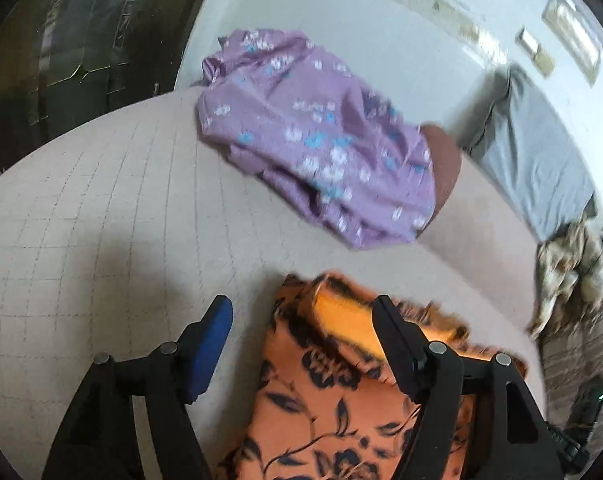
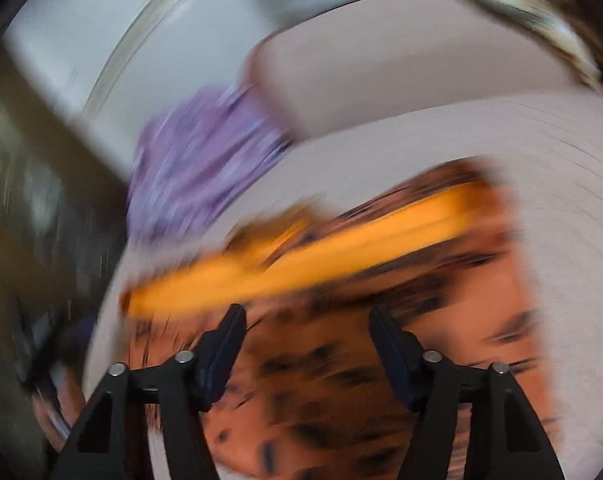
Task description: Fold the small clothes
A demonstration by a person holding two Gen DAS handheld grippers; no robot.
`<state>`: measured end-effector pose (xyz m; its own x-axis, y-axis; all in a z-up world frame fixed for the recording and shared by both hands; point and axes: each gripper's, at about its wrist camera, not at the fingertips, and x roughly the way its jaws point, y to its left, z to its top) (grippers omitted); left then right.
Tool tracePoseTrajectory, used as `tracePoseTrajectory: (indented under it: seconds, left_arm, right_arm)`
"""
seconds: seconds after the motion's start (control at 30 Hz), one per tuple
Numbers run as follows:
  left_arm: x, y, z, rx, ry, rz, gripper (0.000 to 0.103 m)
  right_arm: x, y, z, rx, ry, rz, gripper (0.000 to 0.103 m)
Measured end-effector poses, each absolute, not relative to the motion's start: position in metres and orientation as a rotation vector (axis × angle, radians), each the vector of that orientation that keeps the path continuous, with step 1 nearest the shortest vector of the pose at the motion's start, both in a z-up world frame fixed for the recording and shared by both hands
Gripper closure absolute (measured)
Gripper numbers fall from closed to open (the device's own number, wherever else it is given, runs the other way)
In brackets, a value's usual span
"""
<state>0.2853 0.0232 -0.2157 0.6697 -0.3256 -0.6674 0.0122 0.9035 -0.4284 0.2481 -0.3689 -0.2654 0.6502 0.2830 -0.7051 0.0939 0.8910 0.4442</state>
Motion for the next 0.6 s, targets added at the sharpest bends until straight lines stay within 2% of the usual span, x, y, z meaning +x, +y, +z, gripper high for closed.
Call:
tracePoseTrajectory:
  seconds: [0.1,0.17,0.27,0.47,0.6]
  left_arm:
    - [0.294,0.022,-0.237,-0.405,0.921,-0.169,0.029]
    - [0.301,0.024,-0.247,-0.428,0.995,-0.170,0.029]
    - [0.304,0.029,-0.249,-0.451,1.009,-0.177,0.029]
    - [0.324,0.011,-0.252,-0.376,1.037,-0.200,0.029]
    - [0.328,-0.002,-0.256,-0.339,1.067,-0.219,0.029]
  right_arm:
    - [0.266,-0.306,-0.280,0.378,0.951,0.214,0.054]
    - [0.282,-0.269,-0.297,0.293,1.008,0.225,0.055]
    - [0.317,-0.247,-0.310,0.223,1.015,0.170,0.055]
    - [0.411,-0.280,-0.319,0.406,0.950,-0.010,0.056]
    - [0.418,-0.326,-0.313,0.550,0.874,-0.142,0.054]
